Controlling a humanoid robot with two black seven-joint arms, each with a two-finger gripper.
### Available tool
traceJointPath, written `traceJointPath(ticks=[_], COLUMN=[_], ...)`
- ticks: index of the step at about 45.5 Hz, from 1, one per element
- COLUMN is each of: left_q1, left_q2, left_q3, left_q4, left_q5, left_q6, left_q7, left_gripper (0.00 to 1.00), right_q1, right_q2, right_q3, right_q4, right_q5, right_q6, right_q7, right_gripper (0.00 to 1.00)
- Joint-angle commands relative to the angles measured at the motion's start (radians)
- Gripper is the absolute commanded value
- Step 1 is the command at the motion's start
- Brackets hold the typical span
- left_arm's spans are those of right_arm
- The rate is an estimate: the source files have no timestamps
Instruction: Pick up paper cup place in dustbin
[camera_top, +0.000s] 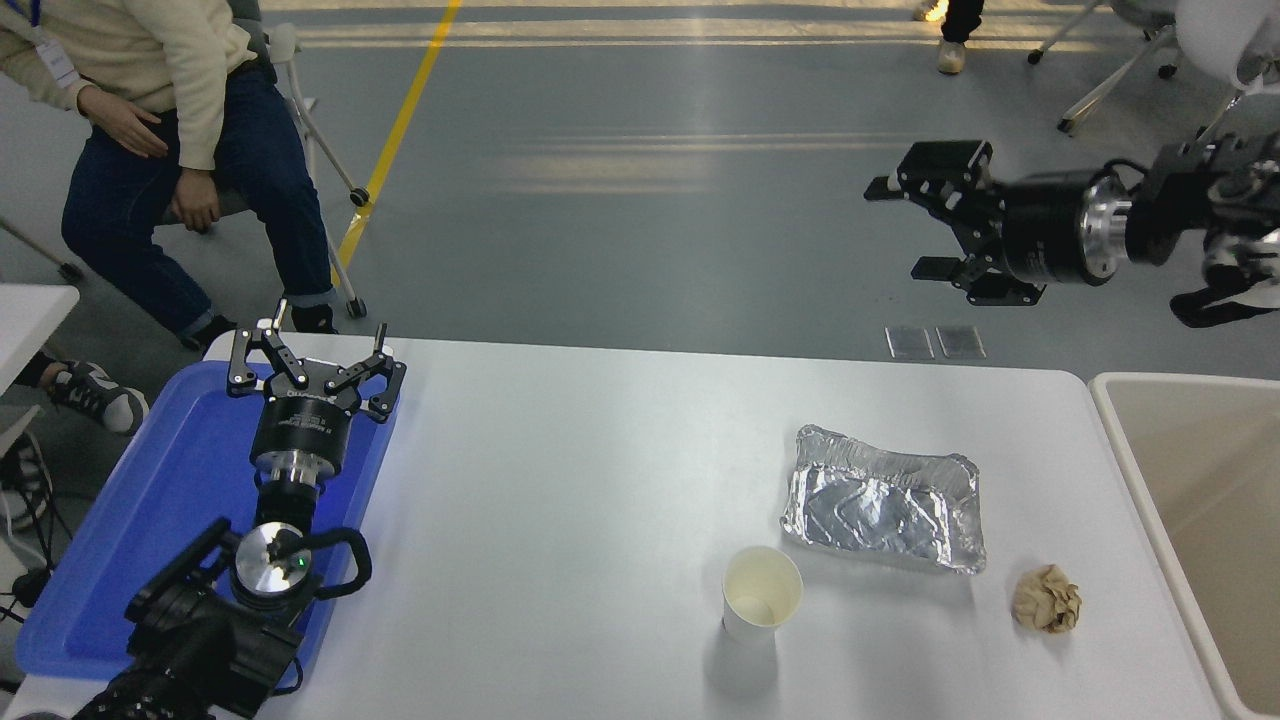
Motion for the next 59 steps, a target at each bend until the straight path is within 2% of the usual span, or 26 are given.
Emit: traceJointPath(ticks=[1, 26, 37, 44, 52, 59], left_q1=[0.000, 0.000, 0.000, 0.000, 0.000, 0.000], left_q2=[0.001, 0.000, 0.000, 0.001, 0.001, 0.001], left_q3=[0.000, 0.000, 0.000, 0.000, 0.000, 0.000], left_q4=[0.000, 0.000, 0.000, 0.000, 0.000, 0.000], left_q5=[0.000, 0.000, 0.000, 0.000, 0.000, 0.000], left_q6=[0.000, 0.000, 0.000, 0.000, 0.000, 0.000], left_q7=[-0.001, -0.001, 0.000, 0.000, 0.000, 0.000], left_gripper=[1.00, 1.00, 1.00, 1.00, 1.00, 1.00], right_q1=[0.101, 0.337, 0.457, 0.527, 0.629, 0.649], right_q2=[0.011, 0.387, 0.454, 0.457, 0.456, 0.474], right_q3=[-0.128, -0.543, -0.609, -0.621, -0.621, -0.621], right_q4=[0.076, 0.274, 0.338, 0.363, 0.377, 0.387], right_q5=[-0.074, -0.096, -0.081, -0.045, -0.033, 0.004], right_q6=[0.010, 0.044, 0.194, 0.277, 0.441, 0.464], right_q7=[-0.003, -0.006, -0.009, -0.009, -0.004, -0.001], right_gripper=[1.00, 1.00, 1.00, 1.00, 1.00, 1.00])
